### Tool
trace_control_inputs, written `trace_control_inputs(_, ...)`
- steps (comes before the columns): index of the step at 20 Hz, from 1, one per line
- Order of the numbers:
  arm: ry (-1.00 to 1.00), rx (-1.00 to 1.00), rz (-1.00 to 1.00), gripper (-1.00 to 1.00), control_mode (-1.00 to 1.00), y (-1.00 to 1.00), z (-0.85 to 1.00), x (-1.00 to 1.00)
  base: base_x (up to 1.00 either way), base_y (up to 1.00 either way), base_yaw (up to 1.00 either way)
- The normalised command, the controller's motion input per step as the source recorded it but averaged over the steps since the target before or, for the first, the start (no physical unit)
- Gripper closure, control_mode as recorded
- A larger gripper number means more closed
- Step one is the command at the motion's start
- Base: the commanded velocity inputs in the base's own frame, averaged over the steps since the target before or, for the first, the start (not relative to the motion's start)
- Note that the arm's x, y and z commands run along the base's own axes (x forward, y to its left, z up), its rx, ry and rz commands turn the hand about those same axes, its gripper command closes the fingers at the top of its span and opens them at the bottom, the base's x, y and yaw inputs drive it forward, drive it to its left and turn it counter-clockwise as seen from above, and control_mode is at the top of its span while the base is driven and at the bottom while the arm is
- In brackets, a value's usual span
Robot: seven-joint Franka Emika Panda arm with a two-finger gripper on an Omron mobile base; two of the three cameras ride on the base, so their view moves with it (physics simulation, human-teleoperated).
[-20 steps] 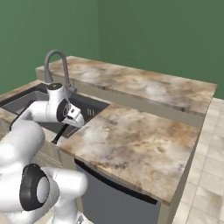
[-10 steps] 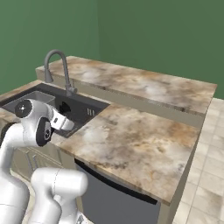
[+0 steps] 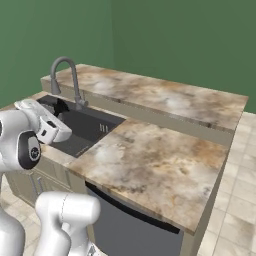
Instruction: Grab the spray bottle from the cabinet, then place it next to the cutting board for sanitizing. Then grab the dish brush from the countertop next to the sink and place it next to the cutting board.
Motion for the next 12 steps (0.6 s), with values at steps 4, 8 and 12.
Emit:
trace_control_inputs(4, -0.23, 0.11, -0.05, 1.00, -1.00, -0.32, 0.27, -0.36, 0.00, 0.00, 0.00)
trace_control_inputs(8, -0.04, 0.13, -0.03, 1.00, -1.00, -0.54, 0.09, -0.40, 0.00, 0.00, 0.00)
trace_control_inputs(12, 0.00, 0.12, -0.02, 1.00, -1.00, -0.55, 0.00, -0.50, 0.00, 0.00, 0.00)
